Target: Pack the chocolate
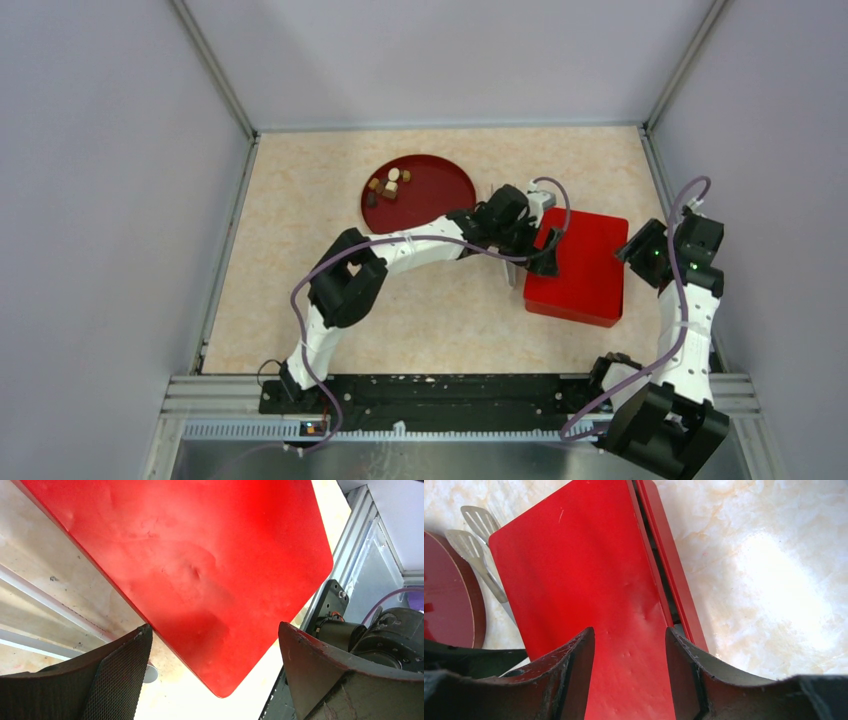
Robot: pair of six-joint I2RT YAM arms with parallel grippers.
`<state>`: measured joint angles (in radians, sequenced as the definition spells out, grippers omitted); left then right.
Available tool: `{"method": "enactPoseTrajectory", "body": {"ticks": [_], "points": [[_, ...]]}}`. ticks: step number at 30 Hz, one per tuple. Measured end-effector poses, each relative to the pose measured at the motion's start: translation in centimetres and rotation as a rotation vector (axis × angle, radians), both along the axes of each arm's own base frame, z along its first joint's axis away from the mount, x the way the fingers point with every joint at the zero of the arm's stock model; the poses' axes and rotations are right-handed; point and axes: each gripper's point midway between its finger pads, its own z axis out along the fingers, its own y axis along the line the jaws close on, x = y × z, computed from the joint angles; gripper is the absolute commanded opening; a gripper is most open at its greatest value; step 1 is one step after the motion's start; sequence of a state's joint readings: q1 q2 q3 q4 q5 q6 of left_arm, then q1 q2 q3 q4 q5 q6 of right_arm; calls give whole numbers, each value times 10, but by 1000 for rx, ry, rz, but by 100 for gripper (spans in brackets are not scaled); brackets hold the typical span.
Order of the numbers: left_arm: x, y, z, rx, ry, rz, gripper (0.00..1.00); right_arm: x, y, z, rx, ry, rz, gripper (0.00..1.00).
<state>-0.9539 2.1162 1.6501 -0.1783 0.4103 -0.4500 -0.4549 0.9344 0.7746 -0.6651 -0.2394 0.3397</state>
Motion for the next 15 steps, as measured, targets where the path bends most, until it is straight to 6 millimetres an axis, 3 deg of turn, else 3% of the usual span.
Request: {"method": "enactPoseTrajectory", "body": {"ticks": [15], "points": [[3,-8,11,5,-21,-5,99,-4,-14,11,-59,-31,-91,54]]}}
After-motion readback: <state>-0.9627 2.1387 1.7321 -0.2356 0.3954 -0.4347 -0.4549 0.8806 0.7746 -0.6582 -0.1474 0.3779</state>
